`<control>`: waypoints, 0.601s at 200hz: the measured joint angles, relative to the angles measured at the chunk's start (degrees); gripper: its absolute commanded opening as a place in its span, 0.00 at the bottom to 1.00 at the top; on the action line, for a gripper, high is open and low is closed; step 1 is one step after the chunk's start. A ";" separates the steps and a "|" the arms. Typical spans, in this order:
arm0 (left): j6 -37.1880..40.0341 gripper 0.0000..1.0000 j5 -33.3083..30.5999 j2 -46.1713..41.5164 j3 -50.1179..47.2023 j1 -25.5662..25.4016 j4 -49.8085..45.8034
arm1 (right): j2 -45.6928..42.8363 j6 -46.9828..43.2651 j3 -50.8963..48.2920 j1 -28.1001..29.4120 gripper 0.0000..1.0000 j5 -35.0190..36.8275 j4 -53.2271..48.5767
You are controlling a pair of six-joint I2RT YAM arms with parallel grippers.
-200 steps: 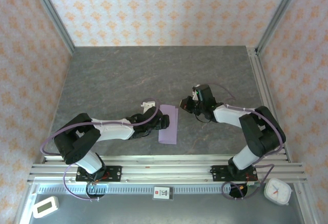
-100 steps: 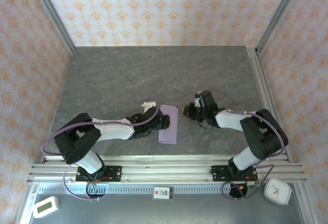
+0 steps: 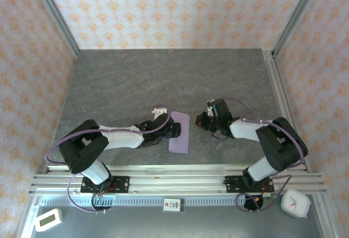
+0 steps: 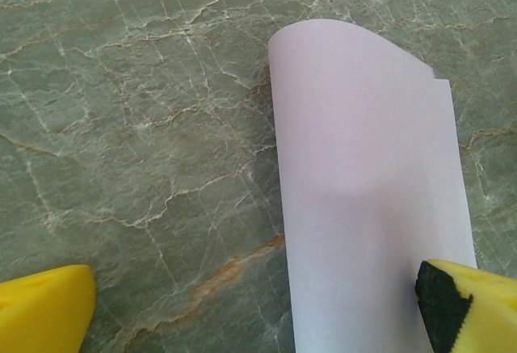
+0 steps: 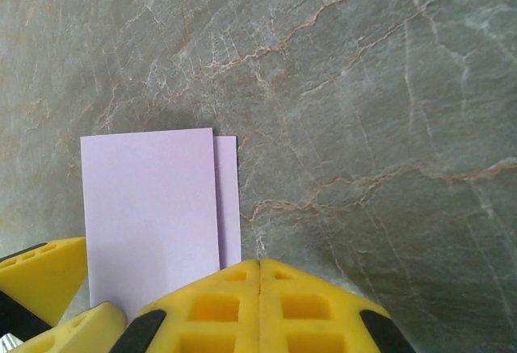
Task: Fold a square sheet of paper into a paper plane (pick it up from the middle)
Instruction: Hold the square sheet of paper at the center of the table.
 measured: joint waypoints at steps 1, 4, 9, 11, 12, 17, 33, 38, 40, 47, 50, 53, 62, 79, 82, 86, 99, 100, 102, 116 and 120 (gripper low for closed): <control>0.09 1.00 -0.02 0.00 0.00 -0.02 0.00 | 0.00 0.00 0.00 0.02 0.00 0.00 0.00; 0.15 1.00 -0.02 0.00 0.02 -0.02 0.00 | 0.00 0.00 0.00 0.07 0.00 0.00 0.02; 0.35 1.00 0.00 0.07 0.09 -0.02 -0.02 | 0.00 0.00 0.00 0.07 0.00 0.00 0.04; 0.35 1.00 -0.02 0.09 0.13 -0.02 -0.04 | 0.00 0.00 0.00 0.07 0.00 0.00 0.07; 0.35 1.00 -0.02 0.09 0.13 -0.02 -0.04 | 0.00 0.00 0.00 0.07 0.00 0.00 0.09; 0.50 1.00 -0.02 0.15 0.22 -0.02 -0.09 | 0.00 0.00 0.00 0.09 0.00 0.00 0.24; 0.74 1.00 -0.02 0.22 0.28 -0.02 -0.26 | 0.00 0.00 0.00 0.20 0.00 0.00 0.50; 0.81 1.00 -0.02 0.22 0.28 -0.04 -0.26 | 0.00 0.00 0.00 0.22 0.00 0.00 0.57; 0.90 1.00 -0.02 0.22 0.28 -0.07 -0.26 | 0.00 0.00 0.00 0.22 0.00 0.00 0.59; 1.01 1.00 -0.09 0.22 0.28 -0.15 -0.31 | 0.00 0.00 0.00 0.31 0.00 0.00 0.63; 1.05 1.00 -0.15 0.22 0.28 -0.26 -0.33 | 0.00 0.00 0.00 0.31 0.00 0.00 0.66; 1.16 1.00 -0.26 0.22 0.28 -0.31 -0.33 | 0.00 0.00 0.00 0.31 0.00 0.00 0.66; 1.46 1.00 -0.44 0.33 0.28 -0.39 -0.33 | 0.00 0.00 0.00 0.33 0.00 0.00 0.66; 1.92 1.00 -0.66 0.48 0.31 -0.46 -0.33 | 0.00 0.00 0.00 0.44 0.00 0.02 0.68; 1.99 1.00 -0.66 0.48 0.33 -0.46 -0.33 | 0.00 0.02 0.00 0.46 0.00 0.02 0.68; 2.01 1.00 -0.66 0.48 0.37 -0.50 -0.35 | 0.00 0.02 0.00 0.57 0.00 0.02 0.68; 2.03 1.00 -0.72 0.66 0.57 -0.57 -0.44 | 0.00 0.00 0.00 0.96 0.00 0.02 0.68; 2.03 1.00 -0.72 0.68 0.57 -0.57 -0.46 | 0.00 0.00 0.00 0.96 0.00 0.02 0.68; 2.03 1.00 -0.76 0.74 0.59 -0.57 -0.46 | 0.00 0.00 0.00 1.03 0.00 0.02 0.68; 2.08 1.00 -1.09 0.98 0.66 -0.68 -0.46 | 0.00 0.02 0.00 1.42 0.00 0.02 0.68; 2.10 1.00 -1.11 0.98 0.70 -0.68 -0.48 | 0.00 0.02 0.00 1.51 0.00 0.02 0.68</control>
